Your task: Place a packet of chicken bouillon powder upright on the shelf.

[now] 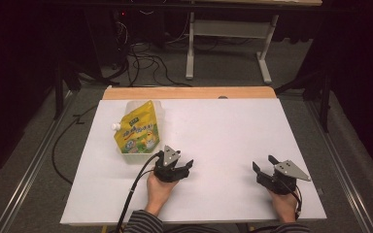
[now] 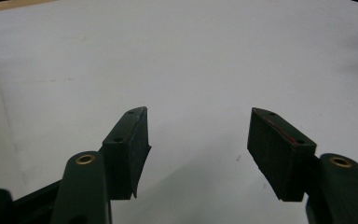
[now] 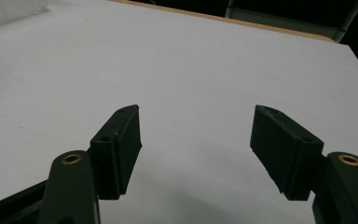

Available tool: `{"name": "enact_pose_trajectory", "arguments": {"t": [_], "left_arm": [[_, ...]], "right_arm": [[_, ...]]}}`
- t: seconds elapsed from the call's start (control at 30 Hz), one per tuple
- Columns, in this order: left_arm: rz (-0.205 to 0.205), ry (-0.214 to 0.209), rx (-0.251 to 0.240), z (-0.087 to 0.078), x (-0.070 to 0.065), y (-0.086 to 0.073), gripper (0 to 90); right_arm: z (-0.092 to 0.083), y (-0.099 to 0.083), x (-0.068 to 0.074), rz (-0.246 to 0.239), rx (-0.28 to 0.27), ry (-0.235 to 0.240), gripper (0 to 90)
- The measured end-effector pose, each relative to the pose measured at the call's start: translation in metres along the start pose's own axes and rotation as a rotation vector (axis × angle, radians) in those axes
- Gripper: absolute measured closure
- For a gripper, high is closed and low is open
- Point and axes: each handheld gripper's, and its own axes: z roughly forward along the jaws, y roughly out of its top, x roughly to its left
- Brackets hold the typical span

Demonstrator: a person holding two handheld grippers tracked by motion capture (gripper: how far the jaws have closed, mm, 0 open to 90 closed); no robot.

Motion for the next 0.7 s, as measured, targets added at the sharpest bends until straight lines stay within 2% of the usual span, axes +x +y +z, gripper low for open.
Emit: {"name": "enact_pose_trajectory", "arguments": {"t": [0.4,0.57,0.7], "left_arm": [[0.022,0.011,0.009,0.0007,0.0000,-0.0024,38.3],[0.017,0.010,0.018,0.0017,-0.0002,-0.0031,37.3],[0.037,0.011,0.023,0.0016,-0.0013,-0.0045,36.5]], "right_arm": [[0.0005,0.0001,0.0008,-0.002,0.004,-0.005,34.0],[0.0004,0.0001,0.0008,-0.005,0.005,-0.006,34.0],[0.0004,0.0001,0.0012,-0.002,0.006,-0.007,33.8]]}}
